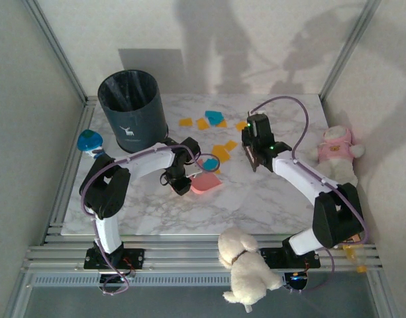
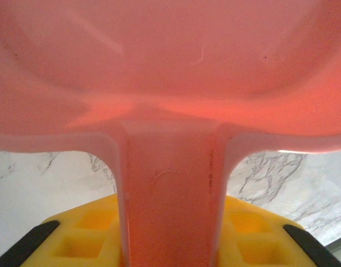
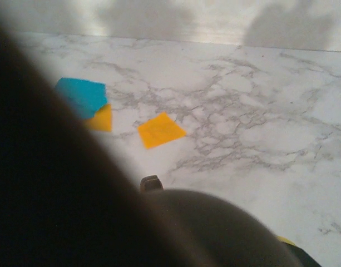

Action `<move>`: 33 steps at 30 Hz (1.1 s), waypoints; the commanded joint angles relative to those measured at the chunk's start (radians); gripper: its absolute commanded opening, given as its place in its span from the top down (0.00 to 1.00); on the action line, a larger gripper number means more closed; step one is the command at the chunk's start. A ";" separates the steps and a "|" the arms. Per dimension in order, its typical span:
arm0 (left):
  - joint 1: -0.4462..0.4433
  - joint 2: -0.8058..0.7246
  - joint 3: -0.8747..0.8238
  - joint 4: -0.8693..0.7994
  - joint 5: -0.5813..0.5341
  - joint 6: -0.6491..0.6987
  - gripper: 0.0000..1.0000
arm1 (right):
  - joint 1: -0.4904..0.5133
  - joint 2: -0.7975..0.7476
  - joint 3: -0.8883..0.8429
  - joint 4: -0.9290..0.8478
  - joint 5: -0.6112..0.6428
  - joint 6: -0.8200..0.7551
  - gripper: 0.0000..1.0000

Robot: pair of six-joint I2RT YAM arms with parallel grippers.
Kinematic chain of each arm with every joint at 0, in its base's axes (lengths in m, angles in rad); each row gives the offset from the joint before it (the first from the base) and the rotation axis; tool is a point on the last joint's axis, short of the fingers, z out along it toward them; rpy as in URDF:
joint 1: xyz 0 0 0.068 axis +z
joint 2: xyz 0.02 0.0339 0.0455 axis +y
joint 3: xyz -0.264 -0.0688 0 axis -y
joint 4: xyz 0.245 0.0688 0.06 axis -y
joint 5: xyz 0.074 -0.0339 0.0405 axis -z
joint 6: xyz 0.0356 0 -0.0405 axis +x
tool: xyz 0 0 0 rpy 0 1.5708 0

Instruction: Sweep away the paper scraps from the table

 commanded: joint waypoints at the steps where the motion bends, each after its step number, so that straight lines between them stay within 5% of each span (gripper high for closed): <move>1: 0.012 -0.012 -0.008 -0.035 -0.020 -0.016 1.00 | -0.016 0.042 0.059 0.108 0.037 -0.041 1.00; 18: 0.023 0.000 -0.005 -0.037 -0.012 -0.008 1.00 | 0.023 0.123 0.049 0.110 -0.295 -0.200 1.00; 33: 0.030 0.063 0.031 -0.033 -0.024 -0.004 1.00 | 0.089 0.033 -0.041 0.055 -0.400 -0.191 1.00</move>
